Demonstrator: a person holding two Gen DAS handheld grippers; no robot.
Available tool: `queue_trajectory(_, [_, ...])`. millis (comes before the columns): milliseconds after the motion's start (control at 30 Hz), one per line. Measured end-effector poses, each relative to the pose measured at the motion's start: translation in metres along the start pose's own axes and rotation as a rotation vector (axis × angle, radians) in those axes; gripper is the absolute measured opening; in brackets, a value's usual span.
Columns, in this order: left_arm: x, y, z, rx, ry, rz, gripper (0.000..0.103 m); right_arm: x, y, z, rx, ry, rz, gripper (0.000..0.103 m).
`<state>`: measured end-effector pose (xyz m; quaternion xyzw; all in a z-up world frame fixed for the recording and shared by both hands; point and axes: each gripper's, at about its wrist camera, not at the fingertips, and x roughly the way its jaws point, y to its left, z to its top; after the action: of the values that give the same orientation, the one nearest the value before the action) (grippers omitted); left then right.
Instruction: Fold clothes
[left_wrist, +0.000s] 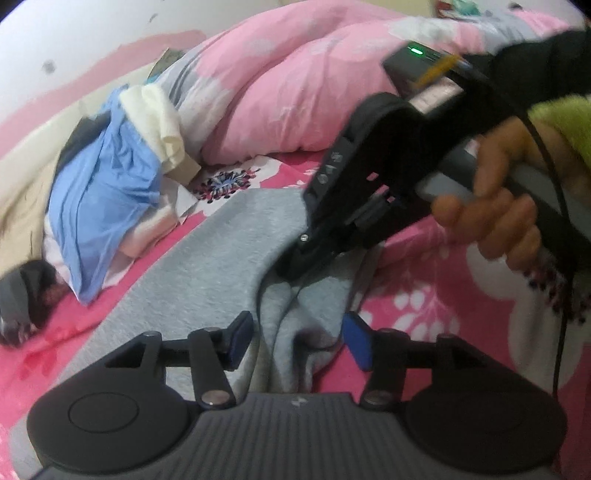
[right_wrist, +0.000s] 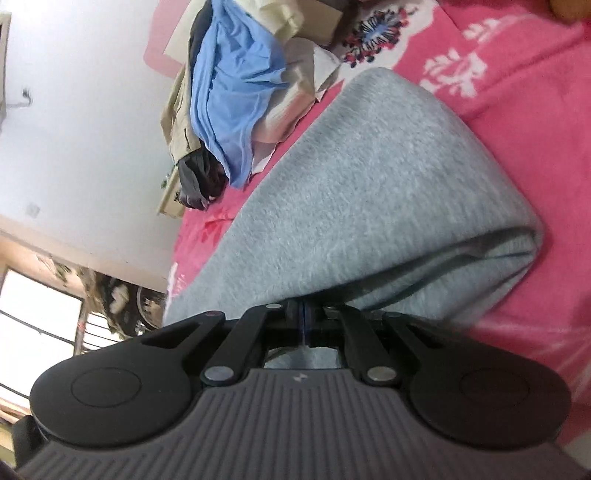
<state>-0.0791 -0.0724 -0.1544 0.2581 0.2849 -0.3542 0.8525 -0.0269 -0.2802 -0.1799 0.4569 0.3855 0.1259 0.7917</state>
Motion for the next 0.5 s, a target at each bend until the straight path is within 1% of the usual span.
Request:
queue_trajectory(100, [0.006, 0.01, 0.007, -0.056, 0.011, -0.008, 0.056, -0.001, -0.001, 0.003, 0.041, 0.001, 0.027, 0.0])
queue_trajectory(133, [0.009, 0.012, 0.008, -0.057, 0.02, -0.005, 0.055, -0.003, -0.002, 0.002, 0.061, 0.005, 0.035, 0.0])
queue_trajectory(267, [0.025, 0.014, 0.009, -0.013, 0.088, -0.014, 0.053, -0.004, -0.014, 0.006, 0.23, 0.018, 0.114, 0.001])
queue_trajectory(367, [0.029, 0.011, 0.005, 0.012, 0.102, -0.03, 0.052, -0.008, -0.019, 0.009, 0.3, 0.024, 0.155, 0.003])
queue_trajectory(400, [0.029, 0.009, 0.005, 0.024, 0.102, -0.027, 0.05, -0.009, -0.019, 0.01, 0.318, 0.032, 0.154, 0.003])
queue_trajectory(467, [0.029, 0.006, 0.003, 0.048, 0.103, -0.019, 0.04, -0.012, -0.019, 0.009, 0.337, 0.05, 0.145, 0.003])
queue_trajectory(500, [0.029, 0.005, 0.002, 0.056, 0.1, -0.011, 0.037, -0.015, -0.018, 0.009, 0.344, 0.061, 0.138, 0.004])
